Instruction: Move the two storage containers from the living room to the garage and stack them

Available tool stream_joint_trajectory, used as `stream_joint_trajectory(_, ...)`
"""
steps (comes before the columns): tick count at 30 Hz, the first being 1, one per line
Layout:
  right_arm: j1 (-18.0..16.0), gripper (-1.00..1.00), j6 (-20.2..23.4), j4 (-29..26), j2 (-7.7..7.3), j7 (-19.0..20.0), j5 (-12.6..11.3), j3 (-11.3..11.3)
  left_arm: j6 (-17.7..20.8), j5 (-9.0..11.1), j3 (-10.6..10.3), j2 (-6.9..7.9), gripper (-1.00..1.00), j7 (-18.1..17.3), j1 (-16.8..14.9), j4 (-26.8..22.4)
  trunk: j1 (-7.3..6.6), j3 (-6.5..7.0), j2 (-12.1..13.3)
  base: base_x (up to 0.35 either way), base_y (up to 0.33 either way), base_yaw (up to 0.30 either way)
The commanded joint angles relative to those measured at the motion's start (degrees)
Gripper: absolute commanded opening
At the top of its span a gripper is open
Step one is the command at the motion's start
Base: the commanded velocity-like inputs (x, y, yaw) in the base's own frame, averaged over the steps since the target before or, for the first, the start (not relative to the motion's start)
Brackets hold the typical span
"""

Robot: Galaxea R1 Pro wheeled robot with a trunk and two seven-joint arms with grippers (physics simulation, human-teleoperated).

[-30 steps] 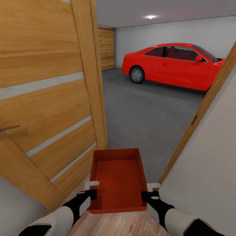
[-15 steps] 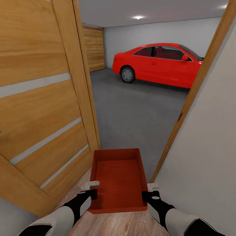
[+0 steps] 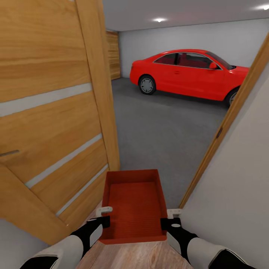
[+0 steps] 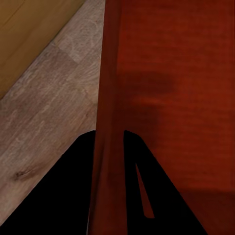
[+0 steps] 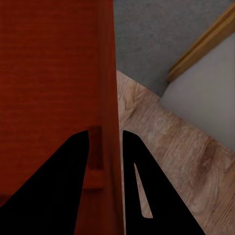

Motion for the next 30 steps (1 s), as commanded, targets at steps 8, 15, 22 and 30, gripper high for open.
stream_joint_trajectory(8,-0.06,-1.0,-1.39,-0.24,-0.74,2.99,0.29,-1.72,0.26,1.89,-2.31,1.61,-1.0,0.03,0.04,0.15,0.0,0.05,-0.04,0.0,0.011,-0.12)
stream_joint_trajectory(15,-0.06,-1.0,-1.39,-0.24,-0.76,2.99,0.29,-1.72,0.26,1.89,-2.29,1.59,-1.0,0.03,0.04,0.15,0.0,0.21,-0.04,0.0,0.0,-0.238)
stream_joint_trajectory(22,-0.06,-1.0,-1.39,-0.23,-0.8,2.99,0.29,-1.72,0.26,1.89,-2.3,1.59,-1.0,0.03,0.04,0.15,0.0,0.22,-0.04,0.0,0.0,-0.19)
stream_joint_trajectory(30,-0.06,-1.0,-1.39,-0.24,-0.85,2.99,0.29,-1.72,0.26,1.89,-2.32,1.59,-1.0,0.03,0.04,0.15,0.0,0.22,-0.04,0.0,0.0,-0.002)
